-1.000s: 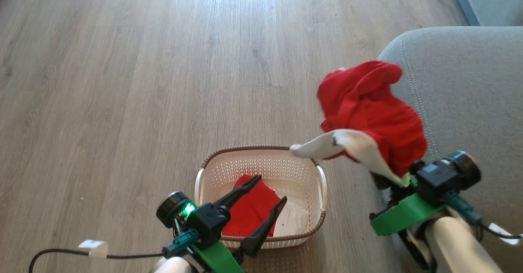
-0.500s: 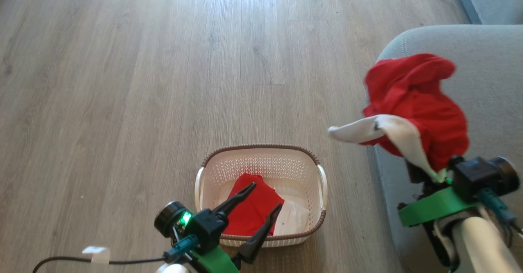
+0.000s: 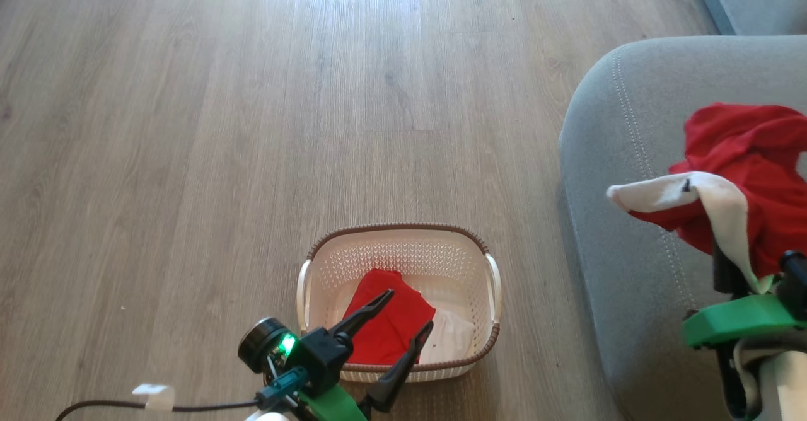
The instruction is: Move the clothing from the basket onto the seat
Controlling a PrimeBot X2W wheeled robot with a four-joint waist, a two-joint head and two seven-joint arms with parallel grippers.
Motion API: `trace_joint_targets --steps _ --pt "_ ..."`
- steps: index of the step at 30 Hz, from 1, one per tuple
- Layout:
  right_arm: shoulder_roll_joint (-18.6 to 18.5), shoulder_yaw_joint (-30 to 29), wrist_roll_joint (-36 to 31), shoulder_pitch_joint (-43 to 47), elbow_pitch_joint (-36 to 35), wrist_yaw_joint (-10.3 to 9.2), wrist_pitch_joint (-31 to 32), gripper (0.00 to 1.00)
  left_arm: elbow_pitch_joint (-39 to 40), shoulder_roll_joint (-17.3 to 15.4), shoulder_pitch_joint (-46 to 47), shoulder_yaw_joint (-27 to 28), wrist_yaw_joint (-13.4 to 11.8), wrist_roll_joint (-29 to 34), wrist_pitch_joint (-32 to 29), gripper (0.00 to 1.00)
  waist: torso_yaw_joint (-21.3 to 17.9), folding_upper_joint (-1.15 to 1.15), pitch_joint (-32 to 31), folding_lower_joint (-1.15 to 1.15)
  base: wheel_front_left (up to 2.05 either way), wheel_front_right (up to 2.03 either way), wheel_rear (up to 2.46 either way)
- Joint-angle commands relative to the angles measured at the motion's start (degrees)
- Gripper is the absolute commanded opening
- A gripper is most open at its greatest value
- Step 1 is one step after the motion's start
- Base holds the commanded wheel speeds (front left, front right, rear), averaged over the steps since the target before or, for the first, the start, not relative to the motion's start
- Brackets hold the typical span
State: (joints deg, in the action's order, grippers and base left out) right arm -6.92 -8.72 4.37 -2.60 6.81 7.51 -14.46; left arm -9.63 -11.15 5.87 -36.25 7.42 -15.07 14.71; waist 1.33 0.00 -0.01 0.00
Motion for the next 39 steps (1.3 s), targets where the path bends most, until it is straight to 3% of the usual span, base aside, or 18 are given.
trace_joint_targets --steps 1,8,27,34,39 --pt "-0.2 0.4 -0.5 -0.8 -1.5 -0.02 -0.5 0.00 1.5 0.2 1.5 1.8 0.1 0.1 0.3 1.00 0.0 0.00 0.0 0.00 0.00 0.00 0.00" --pt "0.4 -1.4 -0.4 -0.7 -0.4 -0.02 -0.5 0.00 1.0 0.0 1.0 1.3 0.1 0.0 0.3 1.00 -0.2 0.00 -0.2 0.00 0.00 0.00 0.00" --pt "-0.5 2.9 0.7 -0.9 0.9 -0.02 -0.5 0.00 0.6 0.3 1.1 0.6 0.1 -0.3 0.3 1.00 0.0 0.00 0.1 0.00 0.00 0.00 0.00" --pt "-0.5 2.3 0.4 -1.2 -0.3 -0.02 -0.5 0.00 1.4 0.3 2.0 0.9 0.1 -0.3 0.3 1.00 -4.2 0.00 1.1 0.00 0.00 0.00 0.00" --pt "-0.4 1.8 0.2 -1.4 -1.1 -0.02 -0.5 0.00 2.2 0.0 3.1 0.5 0.1 -0.1 0.3 1.00 -10.0 0.00 3.0 0.00 0.00 0.00 0.00"
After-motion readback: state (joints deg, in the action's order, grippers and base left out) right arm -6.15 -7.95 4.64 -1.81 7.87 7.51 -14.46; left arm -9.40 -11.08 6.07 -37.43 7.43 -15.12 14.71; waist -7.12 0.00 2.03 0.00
